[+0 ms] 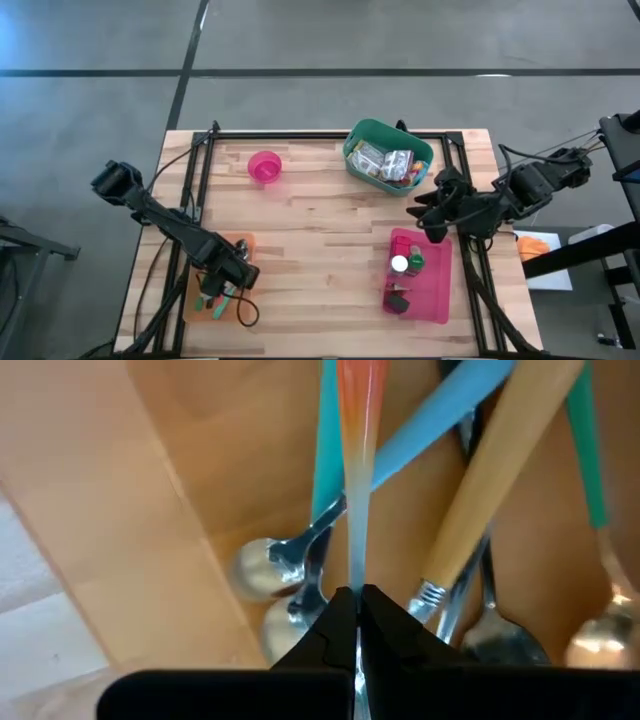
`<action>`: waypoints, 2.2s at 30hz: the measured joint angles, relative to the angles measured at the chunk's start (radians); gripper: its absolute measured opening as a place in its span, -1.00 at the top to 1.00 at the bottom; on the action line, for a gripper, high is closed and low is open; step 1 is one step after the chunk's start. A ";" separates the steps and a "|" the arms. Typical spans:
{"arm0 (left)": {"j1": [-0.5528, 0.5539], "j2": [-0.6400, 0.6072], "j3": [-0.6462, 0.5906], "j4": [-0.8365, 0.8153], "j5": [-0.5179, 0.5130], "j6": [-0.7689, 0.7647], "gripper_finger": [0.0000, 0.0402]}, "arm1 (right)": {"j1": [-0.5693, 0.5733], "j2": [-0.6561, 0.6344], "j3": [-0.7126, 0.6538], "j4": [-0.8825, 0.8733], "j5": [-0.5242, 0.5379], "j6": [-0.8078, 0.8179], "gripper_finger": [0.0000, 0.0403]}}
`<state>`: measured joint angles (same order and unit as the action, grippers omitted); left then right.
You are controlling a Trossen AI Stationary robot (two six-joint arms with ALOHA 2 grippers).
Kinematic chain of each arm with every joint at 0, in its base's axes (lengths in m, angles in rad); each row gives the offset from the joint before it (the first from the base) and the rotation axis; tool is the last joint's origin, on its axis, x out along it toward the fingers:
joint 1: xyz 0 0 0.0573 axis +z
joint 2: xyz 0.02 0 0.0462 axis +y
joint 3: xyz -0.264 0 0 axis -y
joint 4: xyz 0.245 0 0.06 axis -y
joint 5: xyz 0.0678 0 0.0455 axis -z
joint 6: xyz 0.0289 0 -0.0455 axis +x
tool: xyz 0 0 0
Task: Pick & Place Food Item
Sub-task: Put the orange spoon into the orange bin, then return to Home Position
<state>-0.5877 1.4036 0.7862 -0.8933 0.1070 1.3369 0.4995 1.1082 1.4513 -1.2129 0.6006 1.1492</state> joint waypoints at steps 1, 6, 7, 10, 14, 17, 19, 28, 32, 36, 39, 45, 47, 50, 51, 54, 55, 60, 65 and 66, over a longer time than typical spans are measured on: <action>0.000 0.000 -0.010 0.016 0.001 0.000 1.00 | 0.000 0.002 0.000 -0.001 0.000 0.000 -0.04; 0.000 0.000 -0.057 0.052 0.000 0.002 1.00 | 0.000 0.008 0.000 -0.002 0.000 -0.003 -0.04; 0.000 0.000 -0.067 0.062 -0.001 0.002 1.00 | 0.000 0.007 0.000 -0.002 0.000 -0.004 -0.04; 0.000 0.000 -0.085 0.082 -0.002 0.001 1.00 | 0.000 0.007 0.000 -0.002 0.000 -0.007 -0.04; 0.000 0.000 -0.099 0.104 -0.002 -0.001 1.00 | 0.000 0.007 0.000 -0.002 0.000 -0.014 -0.04; 0.000 0.000 -0.105 0.116 -0.002 -0.002 1.00 | 0.000 0.007 0.000 -0.002 0.000 -0.016 -0.04; 0.000 0.000 -0.105 0.118 -0.002 -0.002 1.00 | 0.000 0.007 0.000 -0.002 0.000 -0.016 -0.04; 0.000 0.000 -0.105 0.128 -0.002 -0.017 1.00 | 0.000 0.007 0.000 -0.001 0.000 -0.016 -0.04; 0.000 0.000 -0.106 0.135 -0.002 -0.075 1.00 | 0.000 0.007 0.000 -0.001 0.000 -0.011 -0.04; 0.000 0.000 -0.106 0.138 -0.002 -0.125 1.00 | 0.000 0.007 0.000 -0.001 0.000 -0.004 -0.04; 0.000 0.000 -0.106 0.147 -0.002 -0.169 1.00 | 0.000 0.007 0.000 0.000 0.000 -0.004 -0.04; 0.000 0.000 -0.106 0.179 -0.002 -0.295 0.92 | 0.000 0.007 0.000 0.000 0.000 -0.004 -0.04; 0.000 0.000 -0.106 0.180 -0.002 -0.298 0.81 | 0.000 0.007 0.000 0.000 0.000 -0.004 -0.04; -0.001 0.000 -0.106 0.178 -0.001 -0.299 0.59 | 0.000 0.007 0.000 0.000 0.000 -0.004 -0.04; -0.001 0.000 -0.106 0.179 0.000 -0.299 0.51 | 0.000 0.007 0.000 0.000 0.000 -0.004 -0.04; -0.001 0.000 -0.106 0.178 -0.001 -0.316 0.28 | 0.000 0.007 0.000 0.000 -0.001 -0.004 -0.04; -0.001 0.000 -0.104 0.179 -0.003 -0.330 0.21 | 0.000 0.007 0.000 0.000 -0.001 -0.004 -0.04; -0.001 0.000 -0.057 0.174 -0.102 -0.498 -0.06 | 0.000 0.007 0.000 0.000 -0.002 -0.005 -0.04; 0.000 -0.001 0.037 0.096 -0.157 -0.609 -0.23 | 0.000 0.007 0.000 0.000 -0.002 -0.029 -0.04; 0.000 -0.002 0.060 0.076 -0.160 -0.630 -0.26 | 0.000 0.007 0.000 0.000 -0.002 -0.032 -0.04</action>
<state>-0.5873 1.4021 0.8464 -0.8169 -0.0526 0.7070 0.4992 1.1152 1.4513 -1.2125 0.5987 1.1168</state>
